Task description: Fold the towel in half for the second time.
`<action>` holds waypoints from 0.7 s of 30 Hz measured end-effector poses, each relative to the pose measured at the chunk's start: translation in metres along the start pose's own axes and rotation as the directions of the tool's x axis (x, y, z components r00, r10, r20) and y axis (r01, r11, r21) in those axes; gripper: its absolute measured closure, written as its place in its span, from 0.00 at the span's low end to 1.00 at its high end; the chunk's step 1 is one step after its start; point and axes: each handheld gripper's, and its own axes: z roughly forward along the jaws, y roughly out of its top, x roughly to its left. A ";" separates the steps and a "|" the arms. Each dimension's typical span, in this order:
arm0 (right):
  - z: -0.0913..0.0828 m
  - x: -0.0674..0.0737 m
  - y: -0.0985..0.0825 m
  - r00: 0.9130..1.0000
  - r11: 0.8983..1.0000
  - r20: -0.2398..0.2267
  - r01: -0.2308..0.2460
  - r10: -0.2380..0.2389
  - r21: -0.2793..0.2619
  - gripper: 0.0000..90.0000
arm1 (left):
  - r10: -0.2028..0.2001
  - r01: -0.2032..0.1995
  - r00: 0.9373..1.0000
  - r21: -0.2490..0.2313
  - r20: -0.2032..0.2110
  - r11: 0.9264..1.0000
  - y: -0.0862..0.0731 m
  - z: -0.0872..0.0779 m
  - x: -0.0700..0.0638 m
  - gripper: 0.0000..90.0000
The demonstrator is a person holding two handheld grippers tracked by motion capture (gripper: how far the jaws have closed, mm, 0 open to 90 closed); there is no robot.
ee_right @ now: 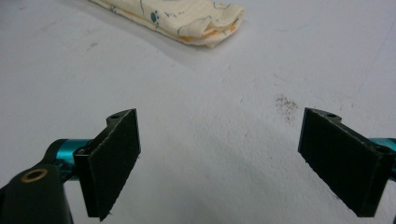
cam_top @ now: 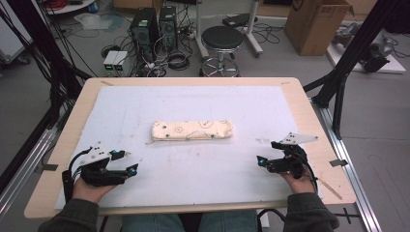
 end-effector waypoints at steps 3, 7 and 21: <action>-0.002 0.001 -0.004 1.000 1.000 0.005 -0.003 0.003 0.003 0.14 | -0.009 0.009 1.000 -0.013 -0.008 1.000 -0.003 -0.005 -0.001 0.29; -0.006 0.003 -0.008 1.000 1.000 0.010 -0.008 0.008 -0.003 0.14 | -0.012 0.012 1.000 0.000 -0.022 1.000 -0.009 -0.009 -0.001 0.29; -0.004 0.011 -0.011 1.000 1.000 -0.008 0.010 -0.010 0.009 0.14 | -0.002 0.002 0.999 -0.008 -0.040 1.000 -0.013 -0.010 -0.003 0.29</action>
